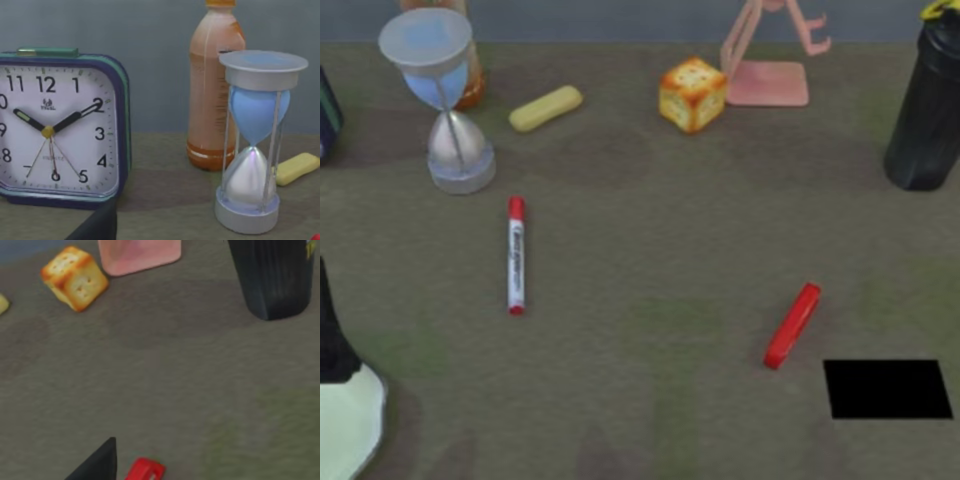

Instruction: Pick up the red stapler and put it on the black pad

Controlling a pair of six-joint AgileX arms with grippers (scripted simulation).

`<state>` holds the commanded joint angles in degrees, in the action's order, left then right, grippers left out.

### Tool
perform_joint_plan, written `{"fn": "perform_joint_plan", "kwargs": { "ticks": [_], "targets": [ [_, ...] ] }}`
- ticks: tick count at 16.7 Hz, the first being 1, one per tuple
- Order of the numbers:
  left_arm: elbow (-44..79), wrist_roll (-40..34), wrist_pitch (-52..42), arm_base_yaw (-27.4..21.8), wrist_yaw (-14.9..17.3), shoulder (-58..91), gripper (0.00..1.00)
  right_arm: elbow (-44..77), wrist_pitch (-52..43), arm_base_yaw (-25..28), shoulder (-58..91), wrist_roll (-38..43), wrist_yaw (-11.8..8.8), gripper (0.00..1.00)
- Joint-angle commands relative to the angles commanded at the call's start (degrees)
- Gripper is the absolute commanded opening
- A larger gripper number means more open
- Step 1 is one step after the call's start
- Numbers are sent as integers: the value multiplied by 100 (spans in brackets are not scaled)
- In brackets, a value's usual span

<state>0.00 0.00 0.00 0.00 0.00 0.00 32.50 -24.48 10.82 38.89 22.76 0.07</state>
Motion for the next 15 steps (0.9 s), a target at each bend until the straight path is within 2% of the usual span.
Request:
{"fn": "perform_joint_plan", "kwargs": {
  "ticks": [8, 15],
  "targets": [
    [0, 0, 0, 0, 0, 0, 100, 3382, -2729, 1174, 4585, 2423, -12, 100],
    [0, 0, 0, 0, 0, 0, 100, 5387, -4149, 1838, 6961, 3775, -13, 100]
  ]
}}
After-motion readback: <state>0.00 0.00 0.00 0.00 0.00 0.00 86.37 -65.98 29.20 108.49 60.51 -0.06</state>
